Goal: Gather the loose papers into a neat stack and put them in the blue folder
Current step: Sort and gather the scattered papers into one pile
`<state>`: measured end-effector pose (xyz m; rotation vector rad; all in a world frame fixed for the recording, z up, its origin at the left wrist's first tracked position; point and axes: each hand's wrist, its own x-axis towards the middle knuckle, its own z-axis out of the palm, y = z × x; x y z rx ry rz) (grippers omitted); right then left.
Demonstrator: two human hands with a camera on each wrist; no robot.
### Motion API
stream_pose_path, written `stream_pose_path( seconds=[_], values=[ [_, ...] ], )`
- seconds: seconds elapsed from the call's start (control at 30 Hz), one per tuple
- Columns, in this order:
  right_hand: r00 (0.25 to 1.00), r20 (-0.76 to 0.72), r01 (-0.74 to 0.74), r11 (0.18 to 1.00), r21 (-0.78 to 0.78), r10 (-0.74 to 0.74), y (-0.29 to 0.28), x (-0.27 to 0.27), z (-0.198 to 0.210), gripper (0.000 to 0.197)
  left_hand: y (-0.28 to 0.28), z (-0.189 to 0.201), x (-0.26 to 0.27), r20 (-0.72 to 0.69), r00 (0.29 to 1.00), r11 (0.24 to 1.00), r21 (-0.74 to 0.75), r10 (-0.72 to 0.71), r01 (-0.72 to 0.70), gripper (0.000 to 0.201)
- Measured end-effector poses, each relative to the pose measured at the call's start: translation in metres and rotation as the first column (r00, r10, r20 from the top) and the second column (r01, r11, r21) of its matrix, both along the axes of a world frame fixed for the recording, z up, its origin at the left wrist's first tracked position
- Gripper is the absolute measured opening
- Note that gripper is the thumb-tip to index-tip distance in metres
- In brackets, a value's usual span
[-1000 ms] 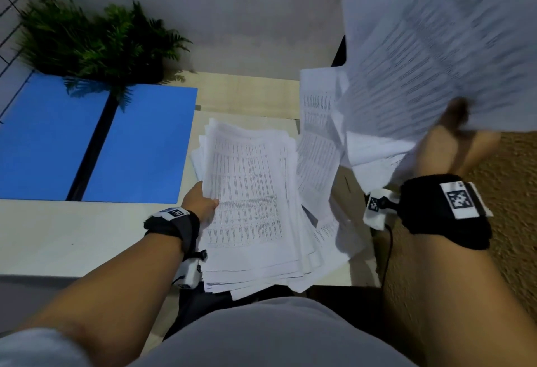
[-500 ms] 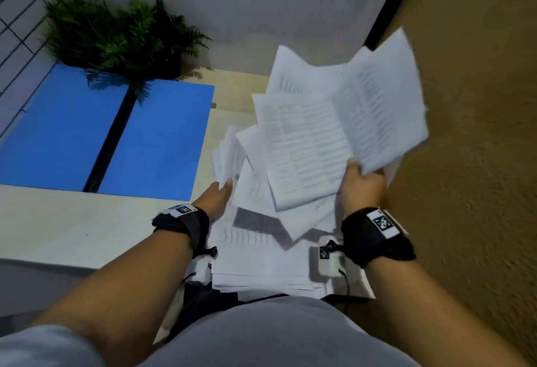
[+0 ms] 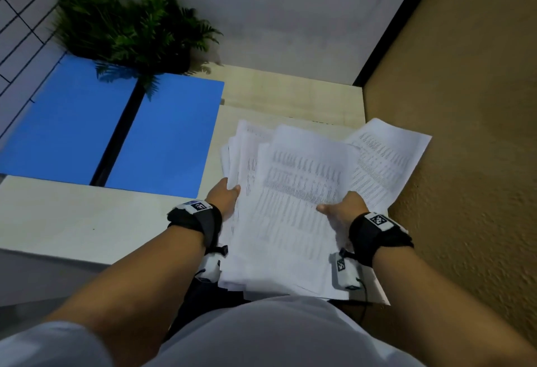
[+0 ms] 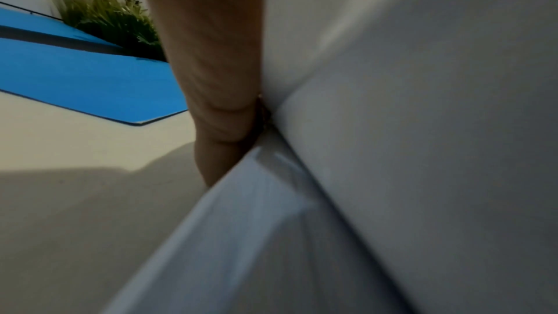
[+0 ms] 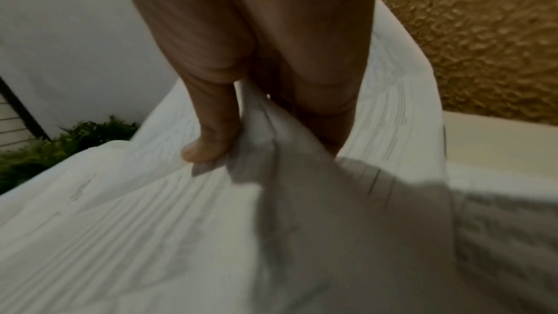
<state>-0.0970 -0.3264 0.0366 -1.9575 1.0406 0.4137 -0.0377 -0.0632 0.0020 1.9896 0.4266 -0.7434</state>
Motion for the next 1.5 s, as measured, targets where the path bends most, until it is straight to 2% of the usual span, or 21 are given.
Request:
stream_pose_path(
  seconds=[0.07,0.13,0.23,0.37,0.47,0.53,0.6,0.67,0.73,0.77,0.83,0.9,0.93,1.0,1.07,1.13,1.2,1.27,1.37,1.47,1.5],
  values=[
    [0.996,-0.041,-0.085,0.994,-0.066,0.082,-0.008,0.009,0.007,0.045,-0.002,0.003,0.000,0.005,1.000,1.000,0.009,0.021,-0.021,0.057],
    [0.991,-0.010,-0.136,0.980,-0.148,0.136,-0.012,0.015,0.009,0.048,-0.004,0.003,0.000,0.005,1.000,0.999,0.013,0.030,-0.030,0.054],
    [0.990,0.060,-0.112,0.976,-0.188,0.126,0.000,0.020,0.006,0.050,-0.013,0.006,-0.003,0.009,0.995,0.995,0.010,0.101,-0.101,0.055],
    [0.995,0.010,-0.098,0.971,-0.217,0.103,0.035,0.025,-0.011,0.045,-0.023,0.005,-0.012,0.010,0.963,0.950,-0.161,0.271,-0.266,0.066],
    [0.998,0.046,0.046,0.978,-0.204,-0.037,0.040,0.027,-0.017,0.044,-0.022,0.004,-0.023,0.008,0.977,0.963,-0.171,0.211,-0.206,0.090],
    [0.992,0.057,0.120,0.972,-0.203,-0.111,0.036,0.027,-0.021,0.041,-0.020,0.004,-0.028,0.037,0.985,0.976,-0.143,0.171,-0.164,0.096],
    [0.996,0.065,0.076,0.986,-0.148,-0.067,0.032,0.025,-0.023,0.035,-0.022,0.004,-0.031,0.059,0.986,0.979,-0.146,0.155,-0.145,0.097],
    [0.989,0.149,-0.003,0.995,-0.096,0.017,0.027,0.024,-0.024,0.022,-0.020,0.001,-0.031,0.080,0.987,0.981,-0.144,0.141,-0.128,0.092],
    [0.954,0.272,0.143,0.988,-0.060,-0.122,0.013,0.018,-0.018,0.021,-0.017,0.000,-0.030,0.089,0.987,0.988,-0.097,0.132,-0.124,0.082],
    [0.929,0.292,0.266,0.958,-0.104,-0.227,0.002,0.015,-0.018,0.028,-0.015,-0.001,-0.029,0.081,0.989,0.991,-0.062,0.127,-0.122,0.076],
    [0.914,0.162,0.404,0.868,-0.287,-0.372,-0.026,0.003,-0.018,0.058,-0.011,-0.003,-0.026,0.054,0.992,0.993,-0.030,0.113,-0.111,0.067],
    [0.893,-0.032,0.411,0.843,-0.348,-0.449,-0.046,-0.010,-0.020,0.086,-0.010,-0.005,-0.025,0.031,0.995,0.994,-0.048,0.098,-0.097,0.063],
    [0.896,-0.075,0.395,0.862,-0.317,-0.438,-0.050,-0.014,-0.022,0.092,-0.009,-0.005,-0.023,0.027,0.995,0.993,-0.070,0.099,-0.097,0.062],
    [0.917,-0.033,0.388,0.908,-0.157,-0.398,-0.053,-0.015,-0.035,0.086,-0.010,-0.005,-0.022,0.031,0.995,0.989,-0.108,0.100,-0.096,0.062],
    [0.945,0.044,0.327,0.944,-0.039,-0.325,-0.050,-0.016,-0.038,0.065,-0.013,-0.006,-0.019,0.051,0.994,0.987,-0.134,0.097,-0.090,0.064],
    [0.970,0.046,0.240,0.971,-0.026,-0.238,-0.049,-0.017,-0.041,0.045,-0.016,-0.005,-0.018,0.062,0.993,0.985,-0.143,0.104,-0.094,0.065],
    [0.967,0.086,0.242,0.970,-0.031,-0.238,-0.048,-0.017,-0.037,0.033,-0.016,-0.006,-0.016,0.069,0.992,0.986,-0.137,0.106,-0.095,0.063],
    [0.941,0.212,0.286,0.955,-0.073,-0.266,-0.051,-0.017,-0.022,0.023,-0.016,-0.006,-0.016,0.080,0.990,0.986,-0.130,0.113,-0.102,0.061],
    [0.925,0.339,0.270,0.927,-0.262,-0.173,-0.057,-0.017,0.015,0.023,-0.012,-0.009,-0.015,0.098,0.985,0.984,-0.126,0.140,-0.127,0.062],
    [0.892,0.452,0.228,0.895,-0.384,-0.033,-0.060,-0.013,0.056,0.013,-0.006,-0.011,-0.014,0.136,0.981,0.985,-0.121,0.140,-0.124,0.082],
    [0.867,0.498,0.234,0.880,-0.413,0.003,-0.058,-0.012,0.067,0.018,-0.004,-0.011,-0.014,0.151,0.980,0.985,-0.138,0.126,-0.105,0.093]
  ],
)
